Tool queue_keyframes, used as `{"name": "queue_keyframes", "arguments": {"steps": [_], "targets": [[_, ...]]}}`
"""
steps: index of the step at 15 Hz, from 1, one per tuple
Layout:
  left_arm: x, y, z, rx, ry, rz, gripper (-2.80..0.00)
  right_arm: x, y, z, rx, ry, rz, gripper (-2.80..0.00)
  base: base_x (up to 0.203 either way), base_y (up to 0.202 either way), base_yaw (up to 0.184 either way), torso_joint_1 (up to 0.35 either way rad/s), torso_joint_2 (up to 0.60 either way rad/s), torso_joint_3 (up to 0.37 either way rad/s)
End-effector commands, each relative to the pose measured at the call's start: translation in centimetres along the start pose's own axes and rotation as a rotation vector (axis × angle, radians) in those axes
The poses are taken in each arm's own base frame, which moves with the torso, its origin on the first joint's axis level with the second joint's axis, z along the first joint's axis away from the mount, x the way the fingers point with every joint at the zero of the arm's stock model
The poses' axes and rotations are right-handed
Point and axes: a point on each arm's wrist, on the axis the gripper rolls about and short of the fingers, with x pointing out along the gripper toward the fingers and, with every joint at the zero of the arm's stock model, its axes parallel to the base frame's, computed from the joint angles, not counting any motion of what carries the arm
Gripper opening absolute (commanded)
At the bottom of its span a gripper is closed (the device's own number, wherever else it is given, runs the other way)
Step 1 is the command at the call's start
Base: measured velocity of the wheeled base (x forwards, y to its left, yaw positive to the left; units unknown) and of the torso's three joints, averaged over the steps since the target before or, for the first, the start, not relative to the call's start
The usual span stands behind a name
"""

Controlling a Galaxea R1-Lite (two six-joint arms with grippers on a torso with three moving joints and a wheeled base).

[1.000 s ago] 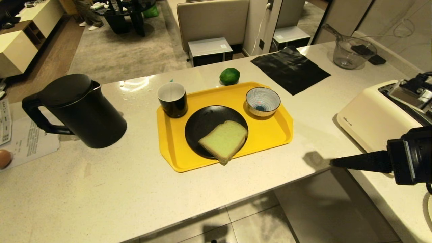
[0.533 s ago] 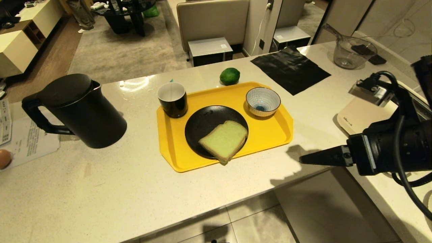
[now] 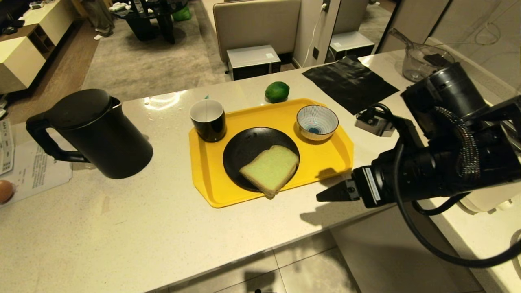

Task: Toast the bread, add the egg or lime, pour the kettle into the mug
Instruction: Pick up the bread slice

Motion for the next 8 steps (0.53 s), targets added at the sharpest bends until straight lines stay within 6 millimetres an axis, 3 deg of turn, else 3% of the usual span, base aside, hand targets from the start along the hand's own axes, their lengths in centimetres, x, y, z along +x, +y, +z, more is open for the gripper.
{"name": "queue_keyframes", "arguments": {"steps": [1,8], "targets": [[0.0,0.0,0.0,0.000,-0.001,0.001,-2.80,2.0,0.3,1.8,0.072,-0.001,0.008,0.00,0.000,0.000,0.000,0.000,0.00,0.000],[0.0,0.0,0.0,0.000,-0.001,0.001,-2.80,5.6,1.3,3.7,0.239,0.040,0.085,0.00,0.000,0.000,0.000,0.000,0.00,0.000]]}}
